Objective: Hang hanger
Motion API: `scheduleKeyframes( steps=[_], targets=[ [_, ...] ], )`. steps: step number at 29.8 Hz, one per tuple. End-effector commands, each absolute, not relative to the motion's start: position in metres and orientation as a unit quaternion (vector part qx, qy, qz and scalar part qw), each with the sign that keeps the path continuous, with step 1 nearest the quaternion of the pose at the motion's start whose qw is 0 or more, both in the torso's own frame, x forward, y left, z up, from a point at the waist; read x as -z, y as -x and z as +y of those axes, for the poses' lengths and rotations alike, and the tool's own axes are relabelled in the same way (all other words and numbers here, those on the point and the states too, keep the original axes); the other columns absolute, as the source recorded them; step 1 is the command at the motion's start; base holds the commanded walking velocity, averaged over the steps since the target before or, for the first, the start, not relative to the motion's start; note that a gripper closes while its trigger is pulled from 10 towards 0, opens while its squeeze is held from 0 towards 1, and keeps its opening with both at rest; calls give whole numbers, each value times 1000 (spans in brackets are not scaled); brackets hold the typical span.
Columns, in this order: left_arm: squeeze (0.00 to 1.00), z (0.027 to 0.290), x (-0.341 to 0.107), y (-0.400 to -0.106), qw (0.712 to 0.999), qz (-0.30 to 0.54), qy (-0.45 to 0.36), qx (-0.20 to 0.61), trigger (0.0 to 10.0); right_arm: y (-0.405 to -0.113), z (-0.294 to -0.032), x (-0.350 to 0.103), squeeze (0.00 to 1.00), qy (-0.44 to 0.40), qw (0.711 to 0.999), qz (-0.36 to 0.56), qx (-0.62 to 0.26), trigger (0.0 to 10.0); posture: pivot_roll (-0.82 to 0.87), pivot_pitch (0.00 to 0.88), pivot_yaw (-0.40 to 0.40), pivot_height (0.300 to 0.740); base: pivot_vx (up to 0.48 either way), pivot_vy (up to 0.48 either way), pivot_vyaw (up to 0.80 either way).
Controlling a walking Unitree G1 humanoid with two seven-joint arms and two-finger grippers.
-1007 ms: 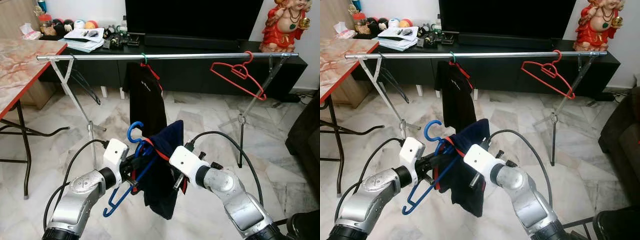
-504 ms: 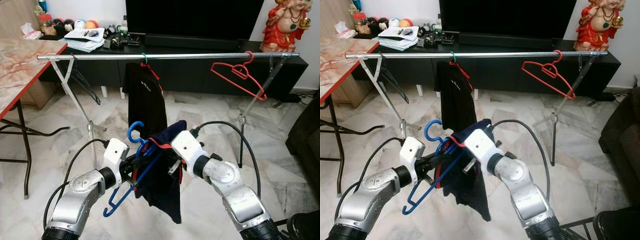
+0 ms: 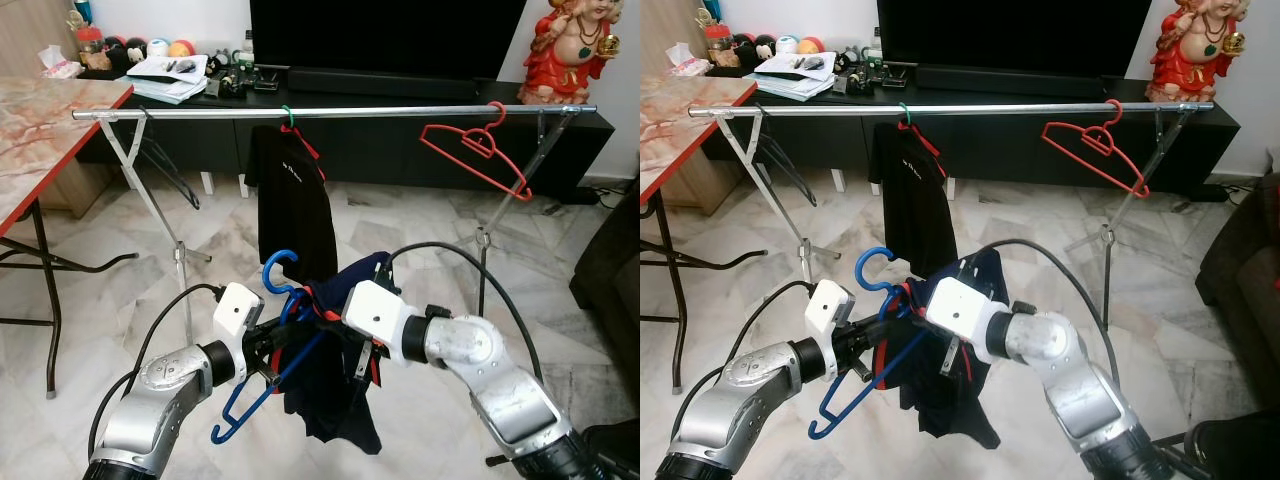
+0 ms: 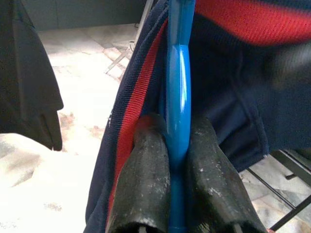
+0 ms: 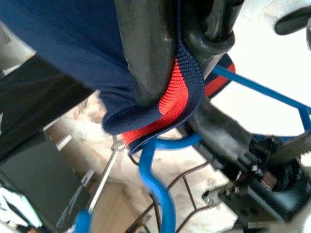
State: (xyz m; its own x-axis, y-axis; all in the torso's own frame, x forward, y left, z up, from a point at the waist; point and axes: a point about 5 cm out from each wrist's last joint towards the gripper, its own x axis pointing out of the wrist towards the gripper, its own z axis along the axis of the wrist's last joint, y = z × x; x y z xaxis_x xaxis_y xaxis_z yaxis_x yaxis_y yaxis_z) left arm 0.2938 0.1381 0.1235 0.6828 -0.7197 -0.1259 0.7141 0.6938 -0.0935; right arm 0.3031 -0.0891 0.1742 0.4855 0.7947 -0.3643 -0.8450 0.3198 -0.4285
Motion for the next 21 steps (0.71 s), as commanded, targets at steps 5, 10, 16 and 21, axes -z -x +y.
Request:
scheduleKeyframes(
  steps=[5,10,16,21],
  targets=[
    [0,138,-131,-296,920,62,16,387,10000,-297,-95,-186,1000,344,774,29,-531,10000,-25,106,-42,740,0,0,0],
    [0,138,-130,-296,921,62,16,385,10000,-326,-119,-177,1000,413,812,79,-404,10000,-26,105,-39,740,0,0,0],
    [0,138,-130,-296,921,63,14,384,10000,-319,-110,-172,0,399,807,76,-428,10000,-22,105,-38,740,0,0,0],
    [0,138,-131,-297,923,59,12,381,10000,-318,-107,-170,792,371,817,81,-433,10000,-22,103,-39,740,0,0,0]
  ],
)
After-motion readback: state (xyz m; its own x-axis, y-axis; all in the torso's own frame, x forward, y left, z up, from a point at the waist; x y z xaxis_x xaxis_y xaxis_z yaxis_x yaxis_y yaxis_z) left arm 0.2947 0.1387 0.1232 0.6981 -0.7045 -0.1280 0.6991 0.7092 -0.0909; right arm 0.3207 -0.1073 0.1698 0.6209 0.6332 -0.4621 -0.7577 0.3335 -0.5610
